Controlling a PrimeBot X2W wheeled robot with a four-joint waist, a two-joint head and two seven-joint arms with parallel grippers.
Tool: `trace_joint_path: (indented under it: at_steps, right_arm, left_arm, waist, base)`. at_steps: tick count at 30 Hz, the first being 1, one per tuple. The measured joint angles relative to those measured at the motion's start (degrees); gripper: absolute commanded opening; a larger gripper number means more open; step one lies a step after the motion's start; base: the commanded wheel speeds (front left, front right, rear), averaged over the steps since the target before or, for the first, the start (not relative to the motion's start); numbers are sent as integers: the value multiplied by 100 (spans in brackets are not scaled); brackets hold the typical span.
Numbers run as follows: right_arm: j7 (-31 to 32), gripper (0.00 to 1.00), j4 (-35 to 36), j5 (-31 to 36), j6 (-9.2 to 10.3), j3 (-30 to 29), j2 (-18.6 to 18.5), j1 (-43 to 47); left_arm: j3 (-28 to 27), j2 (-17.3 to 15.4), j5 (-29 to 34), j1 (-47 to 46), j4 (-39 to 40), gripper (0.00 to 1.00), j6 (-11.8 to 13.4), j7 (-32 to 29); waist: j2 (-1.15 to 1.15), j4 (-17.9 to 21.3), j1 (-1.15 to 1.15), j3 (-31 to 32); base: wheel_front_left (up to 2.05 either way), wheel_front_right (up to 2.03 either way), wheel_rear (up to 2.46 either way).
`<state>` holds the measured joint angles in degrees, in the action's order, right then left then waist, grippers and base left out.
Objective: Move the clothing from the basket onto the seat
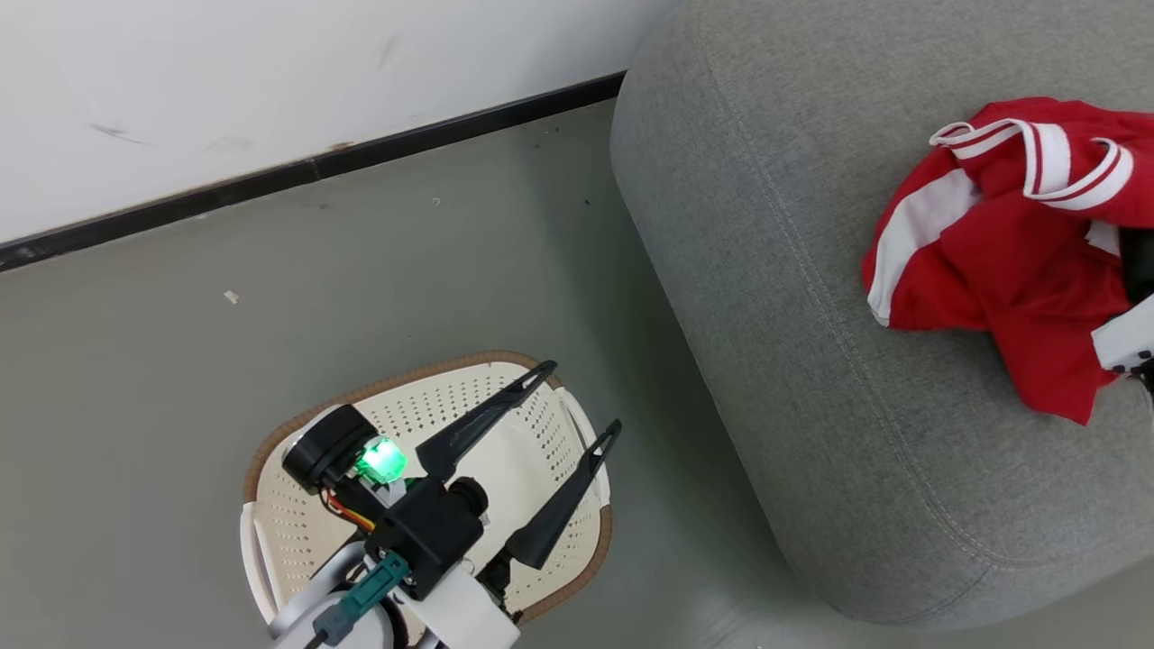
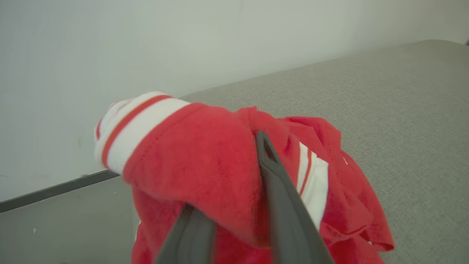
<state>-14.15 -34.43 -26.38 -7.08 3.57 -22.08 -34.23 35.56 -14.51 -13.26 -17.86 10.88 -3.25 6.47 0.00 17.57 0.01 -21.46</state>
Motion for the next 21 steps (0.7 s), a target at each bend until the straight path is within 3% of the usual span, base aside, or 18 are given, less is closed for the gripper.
trace_joint_path:
  at_steps: [1,2,4,21]
  right_arm:
    - [0,48,-9,0,0,0,31,12]
    - [-1,62,-11,0,0,-4,40,37]
    - [-4,100,-45,-1,0,-62,38,171]
    - [-5,100,809,121,0,-638,53,1218]
  left_arm:
    - [-16,-30,-1,0,-49,100,0,0]
    - [-35,-36,-4,0,-88,100,0,0]
    - [-71,-34,-35,0,-156,100,0,10]
    - [-289,-58,-247,97,-483,100,1,178]
  waist:
    - [0,24,0,1]
    - [0,47,0,5]
    - [0,101,0,28]
    - [0,335,0,321]
  base:
    - [0,0,0]
    - [0,0,0]
    - [0,0,0]
    - [0,0,0]
